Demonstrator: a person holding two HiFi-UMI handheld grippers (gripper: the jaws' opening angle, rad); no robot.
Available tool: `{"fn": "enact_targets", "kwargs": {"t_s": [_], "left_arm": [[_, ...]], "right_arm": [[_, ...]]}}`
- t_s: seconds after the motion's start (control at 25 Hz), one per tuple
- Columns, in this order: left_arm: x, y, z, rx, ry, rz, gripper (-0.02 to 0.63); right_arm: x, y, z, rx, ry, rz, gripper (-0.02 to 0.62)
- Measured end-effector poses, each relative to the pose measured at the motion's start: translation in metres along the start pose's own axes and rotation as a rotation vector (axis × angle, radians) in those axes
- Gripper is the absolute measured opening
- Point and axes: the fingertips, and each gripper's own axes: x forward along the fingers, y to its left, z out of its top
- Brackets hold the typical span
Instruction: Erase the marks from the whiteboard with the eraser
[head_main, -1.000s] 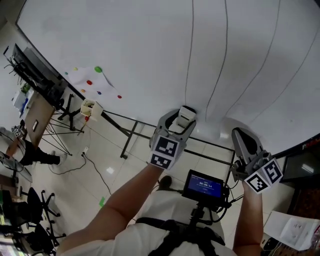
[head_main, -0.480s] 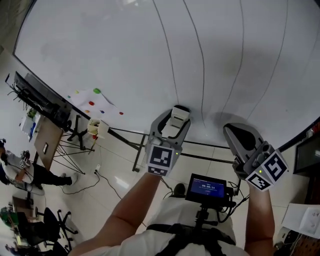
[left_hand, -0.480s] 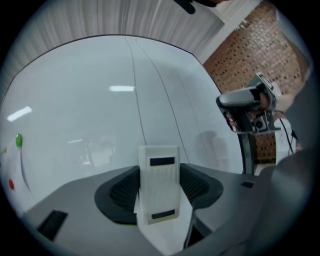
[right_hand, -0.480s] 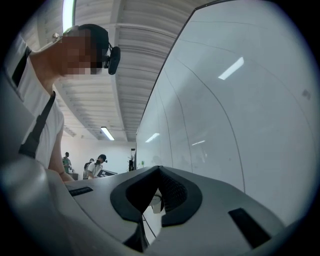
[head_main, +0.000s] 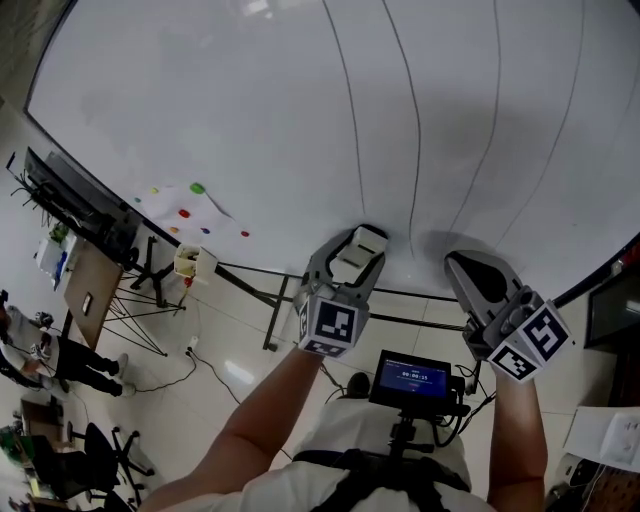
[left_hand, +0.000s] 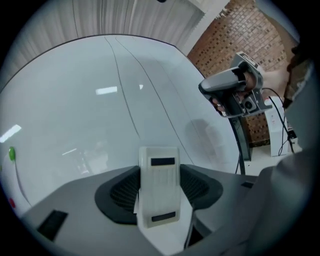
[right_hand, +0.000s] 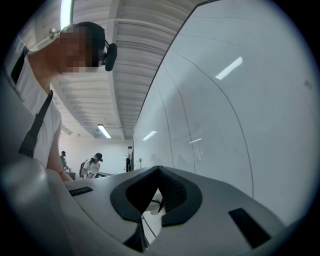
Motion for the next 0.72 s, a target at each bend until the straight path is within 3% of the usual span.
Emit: {"fn": "enact_targets", "kwargs": {"t_s": [0.2,0.44,0.72], "left_arm": [[-0.009,0.006,0.034,-0.02,-0.088,-0.024,0.278],[-0.012,0.024,0.056,0.018,-0.162,-0.032,0.279],[-0.021,0.043,0.083,0.022,-0.295,0.007,0.281]], "right_arm": [[0.0,0.009,0.01,-0.009,-0.017,-0.004,0.011],[0.016,0.013,0.008,-0.028,-0.028,-0.001,0.011],[0.022,0.009,0.0,-0.008,-0.034,-0.028,0.011]]}}
